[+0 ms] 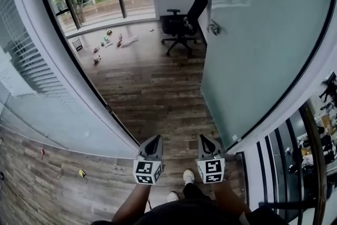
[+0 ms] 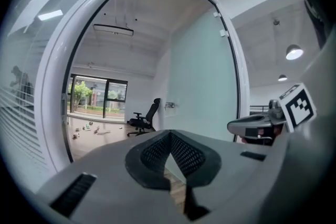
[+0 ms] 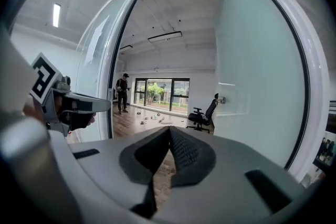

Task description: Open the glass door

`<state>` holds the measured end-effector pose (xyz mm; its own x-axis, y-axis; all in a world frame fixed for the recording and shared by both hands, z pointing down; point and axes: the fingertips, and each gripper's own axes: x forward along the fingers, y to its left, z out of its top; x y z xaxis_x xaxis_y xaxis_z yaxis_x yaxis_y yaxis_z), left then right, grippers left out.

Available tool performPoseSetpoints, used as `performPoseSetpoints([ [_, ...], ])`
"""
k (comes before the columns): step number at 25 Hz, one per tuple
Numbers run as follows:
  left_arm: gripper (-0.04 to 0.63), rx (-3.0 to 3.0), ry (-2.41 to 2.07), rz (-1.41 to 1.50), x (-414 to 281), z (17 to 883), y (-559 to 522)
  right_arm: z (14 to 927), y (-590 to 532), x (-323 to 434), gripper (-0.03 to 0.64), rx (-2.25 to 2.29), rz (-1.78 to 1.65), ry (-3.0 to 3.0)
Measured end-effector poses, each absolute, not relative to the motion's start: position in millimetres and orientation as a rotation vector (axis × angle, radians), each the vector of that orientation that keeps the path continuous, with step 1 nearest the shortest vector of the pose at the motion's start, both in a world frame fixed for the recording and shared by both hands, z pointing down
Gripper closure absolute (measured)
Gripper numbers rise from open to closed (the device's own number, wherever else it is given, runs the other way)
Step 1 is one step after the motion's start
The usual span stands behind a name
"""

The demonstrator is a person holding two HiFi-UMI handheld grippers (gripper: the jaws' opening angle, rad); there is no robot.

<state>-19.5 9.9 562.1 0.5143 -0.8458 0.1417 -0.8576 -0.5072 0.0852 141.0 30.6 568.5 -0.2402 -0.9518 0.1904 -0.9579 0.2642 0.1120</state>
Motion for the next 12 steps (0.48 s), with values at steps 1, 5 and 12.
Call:
performPoseSetpoints([
  [1, 0.594, 2.603, -1.477, 0.117, -22, 565, 19, 571, 41, 139, 0.601, 1.781, 0.037, -2.311],
  [5, 0.594, 2.602, -1.463, 0.108, -34, 545, 46, 551, 70, 125, 0.601, 1.779, 0.030, -2.288],
  [12, 0.594, 2.602, -1.462, 0.103, -34, 531, 86, 541, 107, 124, 0.602, 1.773, 0.071, -2.285],
])
